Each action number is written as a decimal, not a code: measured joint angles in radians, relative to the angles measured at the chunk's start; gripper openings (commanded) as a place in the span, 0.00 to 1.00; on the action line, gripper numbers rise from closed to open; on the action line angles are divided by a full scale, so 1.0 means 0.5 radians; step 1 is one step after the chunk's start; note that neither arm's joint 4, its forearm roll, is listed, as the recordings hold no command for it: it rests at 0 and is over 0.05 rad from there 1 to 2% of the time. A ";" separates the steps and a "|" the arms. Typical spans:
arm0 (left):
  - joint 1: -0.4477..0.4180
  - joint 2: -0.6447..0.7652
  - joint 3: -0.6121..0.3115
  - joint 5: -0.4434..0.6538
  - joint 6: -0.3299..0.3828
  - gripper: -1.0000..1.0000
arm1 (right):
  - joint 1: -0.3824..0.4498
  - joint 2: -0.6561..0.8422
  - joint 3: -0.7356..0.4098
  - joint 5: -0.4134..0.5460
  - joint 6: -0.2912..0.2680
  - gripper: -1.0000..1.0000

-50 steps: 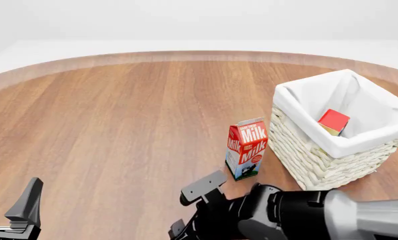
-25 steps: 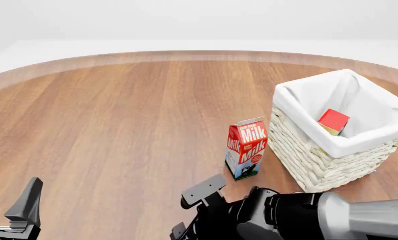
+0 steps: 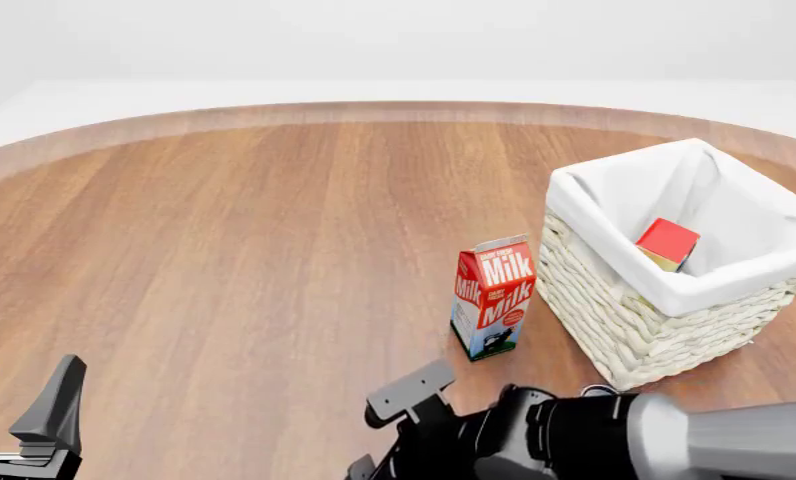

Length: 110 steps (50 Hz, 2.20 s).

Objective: Pick up the cream cheese box and the butter, and put them in the basket.

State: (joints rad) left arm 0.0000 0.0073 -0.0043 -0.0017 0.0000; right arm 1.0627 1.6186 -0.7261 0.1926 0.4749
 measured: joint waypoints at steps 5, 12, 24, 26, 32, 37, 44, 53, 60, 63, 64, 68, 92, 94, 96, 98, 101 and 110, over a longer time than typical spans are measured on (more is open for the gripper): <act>0.000 0.000 0.000 0.000 0.000 1.00 | 0.006 0.011 0.012 -0.017 0.012 1.00; 0.000 0.000 0.000 0.000 0.000 1.00 | 0.012 0.024 0.033 -0.043 0.029 1.00; 0.000 0.000 0.000 0.000 0.000 1.00 | 0.041 0.058 0.074 -0.100 0.075 1.00; 0.000 0.000 0.000 0.000 0.000 1.00 | 0.046 0.064 0.078 -0.107 0.081 1.00; 0.000 0.000 0.000 0.000 0.000 1.00 | 0.055 0.078 0.086 -0.122 0.093 1.00; 0.000 0.000 0.000 0.000 0.000 1.00 | 0.055 0.082 0.093 -0.128 0.096 1.00; 0.000 0.000 0.000 0.000 0.000 1.00 | 0.057 0.101 0.107 -0.154 0.105 1.00; 0.000 0.000 0.000 0.000 0.000 1.00 | 0.073 0.131 0.124 -0.189 0.125 1.00; 0.000 0.000 0.000 0.000 0.000 1.00 | 0.082 0.131 0.129 -0.200 0.135 1.00; 0.000 0.000 0.000 0.000 0.000 1.00 | 0.085 0.131 0.132 -0.206 0.139 1.00; 0.000 0.000 0.000 0.000 0.000 1.00 | 0.085 0.132 0.132 -0.207 0.139 1.00; 0.000 0.000 0.000 0.000 0.000 1.00 | 0.080 0.132 0.133 -0.209 0.135 1.00; 0.000 0.000 0.000 0.000 0.000 1.00 | 0.000 0.091 0.102 -0.146 0.035 0.00; 0.000 0.000 0.000 0.000 0.000 1.00 | -0.006 0.081 0.091 -0.130 0.023 0.00; 0.000 0.000 0.000 0.000 0.000 1.00 | -0.012 0.069 0.079 -0.112 0.011 0.00; 0.000 0.000 0.000 0.000 0.000 1.00 | -0.019 0.054 0.065 -0.090 -0.005 0.00; 0.000 0.000 0.000 0.000 0.000 1.00 | -0.033 0.024 0.035 -0.048 -0.034 0.00; 0.000 0.000 0.000 0.000 0.000 1.00 | -0.083 -0.094 -0.095 0.110 -0.146 0.00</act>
State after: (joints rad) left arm 0.0000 0.0073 -0.0043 -0.0017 0.0000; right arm 1.0212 1.5715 -0.7737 0.2477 0.4021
